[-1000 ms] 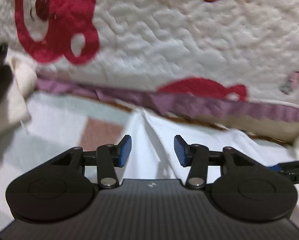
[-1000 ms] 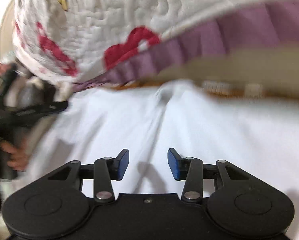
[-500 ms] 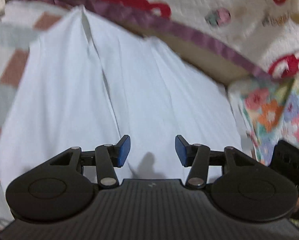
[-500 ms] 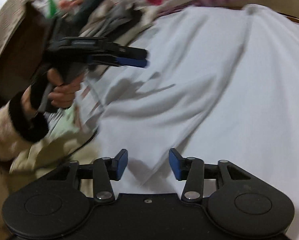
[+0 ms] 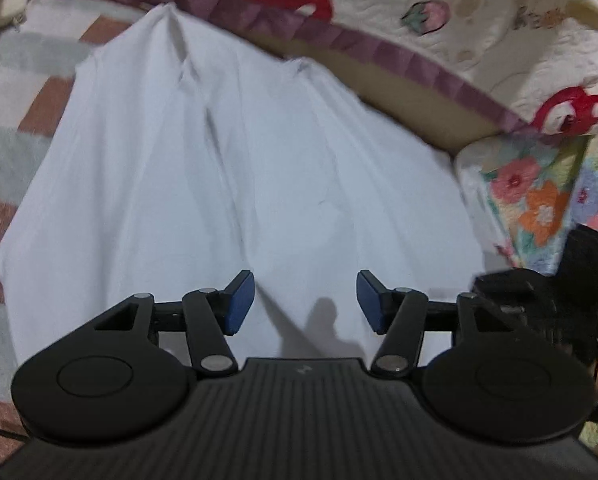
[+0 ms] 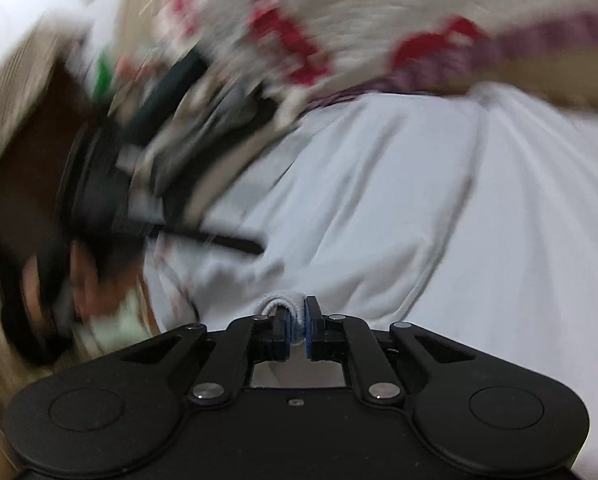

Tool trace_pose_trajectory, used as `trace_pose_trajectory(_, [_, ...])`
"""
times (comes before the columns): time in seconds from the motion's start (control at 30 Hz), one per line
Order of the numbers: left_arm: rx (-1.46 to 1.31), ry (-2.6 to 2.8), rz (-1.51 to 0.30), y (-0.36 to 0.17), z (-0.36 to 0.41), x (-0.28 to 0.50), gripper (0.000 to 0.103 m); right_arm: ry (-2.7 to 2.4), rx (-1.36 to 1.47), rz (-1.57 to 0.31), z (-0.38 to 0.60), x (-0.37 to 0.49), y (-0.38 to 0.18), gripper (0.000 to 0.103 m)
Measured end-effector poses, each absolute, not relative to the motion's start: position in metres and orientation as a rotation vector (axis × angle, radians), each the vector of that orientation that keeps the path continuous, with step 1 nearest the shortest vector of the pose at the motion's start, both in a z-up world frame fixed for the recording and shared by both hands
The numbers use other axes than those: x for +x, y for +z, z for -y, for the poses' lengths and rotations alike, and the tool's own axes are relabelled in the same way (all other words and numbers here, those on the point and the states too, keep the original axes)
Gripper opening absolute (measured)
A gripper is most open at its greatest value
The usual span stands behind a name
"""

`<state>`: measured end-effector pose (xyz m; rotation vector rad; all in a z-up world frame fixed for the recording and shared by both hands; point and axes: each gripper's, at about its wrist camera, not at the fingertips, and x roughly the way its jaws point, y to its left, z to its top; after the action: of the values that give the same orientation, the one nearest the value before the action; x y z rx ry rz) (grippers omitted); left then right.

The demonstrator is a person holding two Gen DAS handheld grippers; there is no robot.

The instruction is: Fold clothes

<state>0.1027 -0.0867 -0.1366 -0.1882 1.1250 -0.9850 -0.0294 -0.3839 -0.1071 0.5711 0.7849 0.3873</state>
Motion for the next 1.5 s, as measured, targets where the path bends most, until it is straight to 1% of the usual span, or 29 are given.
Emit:
trace_pose_trajectory(0.03, [-0.207, -1.009, -1.128, -0.135, 0.086, 0.101, 0.059, 0.374, 0.639, -0.780, 0.395, -0.027, -0.107, 0.009])
trace_pose_trajectory(0.1, [-0.269, -1.048, -1.180, -0.139, 0.087, 0.101, 0.065, 0.366, 0.637, -0.774, 0.395, -0.023, -0.103, 0.009])
trace_pose_trajectory(0.17, [-0.350, -1.038, -1.269, -0.150, 0.088, 0.103, 0.067, 0.378, 0.624, -0.768, 0.393, -0.020, -0.097, 0.009])
trace_pose_trajectory(0.27, [-0.553, -0.982, -1.409, -0.177, 0.082, 0.109, 0.068, 0.439, 0.612, -0.756, 0.387, -0.025, -0.085, 0.009])
trace_pose_trajectory(0.37, [-0.649, -0.939, -1.440, -0.189, 0.082, 0.106, 0.068, 0.510, 0.606, -0.779, 0.378, -0.042, -0.070, 0.009])
trace_pose_trajectory(0.43, [-0.569, -0.958, -1.412, -0.184, 0.089, 0.100, 0.059, 0.523, 0.519, -0.822, 0.367, -0.051, -0.066, 0.009])
trace_pose_trajectory(0.47, [-0.501, -0.970, -1.389, -0.180, 0.093, 0.097, 0.039, 0.524, 0.467, -0.849, 0.361, -0.055, -0.066, 0.009])
trace_pose_trajectory(0.5, [-0.415, -0.980, -1.368, -0.174, 0.098, 0.094, 0.016, 0.518, 0.411, -0.873, 0.356, -0.060, -0.067, 0.009])
trace_pose_trajectory(0.53, [-0.312, -0.977, -1.338, -0.168, 0.103, 0.089, 0.011, 0.515, 0.373, -0.898, 0.353, -0.062, -0.070, 0.009])
trace_pose_trajectory(0.57, [-0.206, -0.968, -1.303, -0.161, 0.108, 0.085, 0.009, 0.512, 0.335, -0.924, 0.349, -0.065, -0.074, 0.009])
trace_pose_trajectory(0.63, [-0.167, -0.972, -1.301, -0.157, 0.108, 0.080, 0.009, 0.498, 0.273, -0.972, 0.346, -0.069, -0.084, 0.009])
trace_pose_trajectory(0.73, [-0.181, -0.937, -1.355, -0.161, 0.105, 0.082, 0.010, 0.489, 0.183, -1.016, 0.338, -0.070, -0.098, 0.009])
trace_pose_trajectory(0.77, [-0.195, -0.915, -1.383, -0.165, 0.104, 0.084, 0.015, 0.486, 0.153, -1.030, 0.336, -0.070, -0.102, 0.009])
trace_pose_trajectory(0.83, [-0.178, -0.871, -1.356, -0.166, 0.100, 0.094, 0.019, 0.484, 0.105, -1.056, 0.331, -0.069, -0.111, 0.010])
trace_pose_trajectory(0.87, [-0.188, -0.854, -1.330, -0.165, 0.097, 0.101, 0.026, 0.486, 0.086, -1.067, 0.329, -0.068, -0.114, 0.010])
trace_pose_trajectory(0.9, [-0.217, -0.843, -1.296, -0.164, 0.095, 0.112, 0.035, 0.486, 0.071, -1.079, 0.328, -0.067, -0.117, 0.013])
trace_pose_trajectory(0.97, [-0.266, -0.813, -1.194, -0.159, 0.089, 0.140, 0.044, 0.502, 0.058, -1.099, 0.327, -0.066, -0.121, 0.013])
trace_pose_trajectory(1.07, [-0.249, -0.774, -1.075, -0.160, 0.096, 0.192, 0.046, 0.524, 0.044, -1.084, 0.327, -0.069, -0.122, 0.013])
trace_pose_trajectory(1.13, [-0.246, -0.747, -0.999, -0.163, 0.107, 0.228, 0.050, 0.524, 0.064, -1.077, 0.331, -0.070, -0.122, 0.013])
trace_pose_trajectory(1.2, [-0.289, -0.711, -0.968, -0.170, 0.119, 0.265, 0.052, 0.522, 0.105, -1.072, 0.336, -0.071, -0.123, 0.012])
trace_pose_trajectory(1.23, [-0.339, -0.697, -0.985, -0.174, 0.123, 0.280, 0.053, 0.523, 0.117, -1.068, 0.338, -0.070, -0.123, 0.012])
trace_pose_trajectory(1.27, [-0.397, -0.684, -1.009, -0.179, 0.127, 0.295, 0.057, 0.523, 0.130, -1.064, 0.340, -0.069, -0.123, 0.012])
trace_pose_trajectory(1.37, [-0.395, -0.680, -1.050, -0.187, 0.144, 0.317, 0.057, 0.533, 0.201, -1.054, 0.348, -0.068, -0.123, 0.011])
trace_pose_trajectory(1.43, [-0.295, -0.685, -1.073, -0.192, 0.159, 0.323, 0.053, 0.541, 0.273, -1.040, 0.354, -0.067, -0.121, 0.010])
trace_pose_trajectory(1.47, [-0.240, -0.687, -1.084, -0.194, 0.167, 0.325, 0.031, 0.545, 0.309, -1.033, 0.357, -0.066, -0.120, 0.010])
trace_pose_trajectory(1.5, [-0.192, -0.704, -1.067, -0.192, 0.171, 0.326, 0.004, 0.549, 0.345, -1.025, 0.359, -0.066, -0.119, 0.010])
